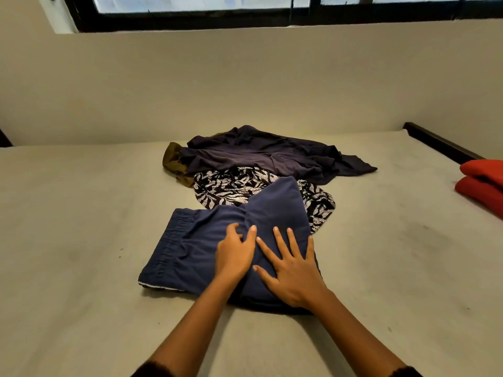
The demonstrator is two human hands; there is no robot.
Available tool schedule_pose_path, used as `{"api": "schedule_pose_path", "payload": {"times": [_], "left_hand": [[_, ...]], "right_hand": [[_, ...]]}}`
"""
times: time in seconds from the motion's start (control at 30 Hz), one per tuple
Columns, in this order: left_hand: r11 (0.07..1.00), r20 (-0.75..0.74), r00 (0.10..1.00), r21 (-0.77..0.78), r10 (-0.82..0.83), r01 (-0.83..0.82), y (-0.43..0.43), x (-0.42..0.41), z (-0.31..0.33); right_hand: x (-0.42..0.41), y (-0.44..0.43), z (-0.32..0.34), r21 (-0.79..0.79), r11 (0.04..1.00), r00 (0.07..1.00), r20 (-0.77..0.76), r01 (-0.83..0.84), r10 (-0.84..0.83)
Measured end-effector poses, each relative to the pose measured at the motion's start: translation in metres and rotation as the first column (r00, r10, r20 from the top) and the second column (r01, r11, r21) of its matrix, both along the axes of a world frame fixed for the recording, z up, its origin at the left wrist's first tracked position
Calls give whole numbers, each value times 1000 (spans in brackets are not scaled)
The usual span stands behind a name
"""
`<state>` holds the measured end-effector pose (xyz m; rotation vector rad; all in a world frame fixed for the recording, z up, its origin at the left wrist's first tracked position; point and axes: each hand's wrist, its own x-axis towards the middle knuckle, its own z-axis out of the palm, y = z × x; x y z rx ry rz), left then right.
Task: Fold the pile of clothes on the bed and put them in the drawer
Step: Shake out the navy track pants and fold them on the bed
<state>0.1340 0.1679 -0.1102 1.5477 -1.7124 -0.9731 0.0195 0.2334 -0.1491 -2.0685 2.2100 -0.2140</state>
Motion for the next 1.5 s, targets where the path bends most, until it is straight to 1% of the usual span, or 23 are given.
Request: {"api": "schedule_pose_path", "payload": {"times": [0.03,0.1,0.13,0.17,0.2,0.23,0.27,0.3,0.37,0.43,0.47,0.53,0.67,0.77,0.83,0.93,1.0,1.13,1.23,1.3,1.4,1.43,1.5], "left_hand": [[994,-44,999,106,8,-4,-15,-11,1],[974,-239,971,218,-8,61,-39,-25,3],[969,-317,947,213,-53,125,-48,-27,3],[962,-330,935,184,-132,201,-55,-28,0],[953,-282,932,131,-229,274,-59,-26,0],[942,-170,934,65,-315,329,-61,-23,0],[932,-10,932,-16,-363,362,-62,-23,-1],[921,140,923,-112,-358,374,-62,-23,-2],[908,322,911,-240,-260,344,-55,-23,-3],[908,447,881,-288,-154,305,-47,-22,-11],[910,498,856,-277,-138,309,-45,-21,-17],[923,512,845,-232,-152,306,-43,-18,-28],[929,500,850,-211,-166,305,-48,-17,-35],[919,528,833,-228,-162,323,-48,-16,-38],[913,558,816,-238,-149,330,-47,-17,-39],[915,586,797,-224,-147,334,-43,-18,-39],[909,601,780,-204,-177,363,-38,-17,-39],[898,615,756,-171,-224,405,-25,-7,-37],[890,623,744,-164,-240,424,-10,3,-37],[892,615,752,-168,-238,419,4,9,-38],[880,634,738,-185,-233,437,29,21,-40],[876,642,729,-181,-240,447,37,26,-40],[870,641,720,-162,-266,466,47,34,-41]], "right_hand": [[0,-1,-2,-9,1000,1000,8,7,-7],[0,-4,-4,-27,999,999,25,22,-21],[0,-5,-4,-38,999,999,30,25,-23],[0,-5,-5,-42,999,999,36,28,-26],[-1,-5,-6,-47,999,999,40,25,-23],[-2,-5,-6,-51,999,999,44,20,-17],[-3,-5,-7,-49,999,999,51,17,-15],[-3,-4,-7,-49,999,999,52,9,-7],[-1,-1,-5,-40,999,999,43,-1,3],[1,3,-1,-27,1000,999,53,-7,8],[1,5,2,-10,1000,997,75,-11,11],[-2,4,8,4,1000,993,114,-16,15],[-14,-25,18,-160,987,997,67,-34,45],[-29,-58,17,-158,986,999,-11,-54,53],[-45,-72,12,-98,995,999,-41,2,-6],[-61,-79,5,28,984,984,41,175,-176],[-60,-78,3,32,976,975,45,217,-218],[-49,-56,-4,-27,978,977,56,206,-204],[-44,-26,-5,18,983,976,116,184,-185],[-38,-6,-4,61,977,970,121,204,-210],[-27,18,2,80,940,921,192,331,-340],[-22,25,5,64,927,900,224,369,-374],[-16,33,11,-29,903,849,353,429,-392]]}}
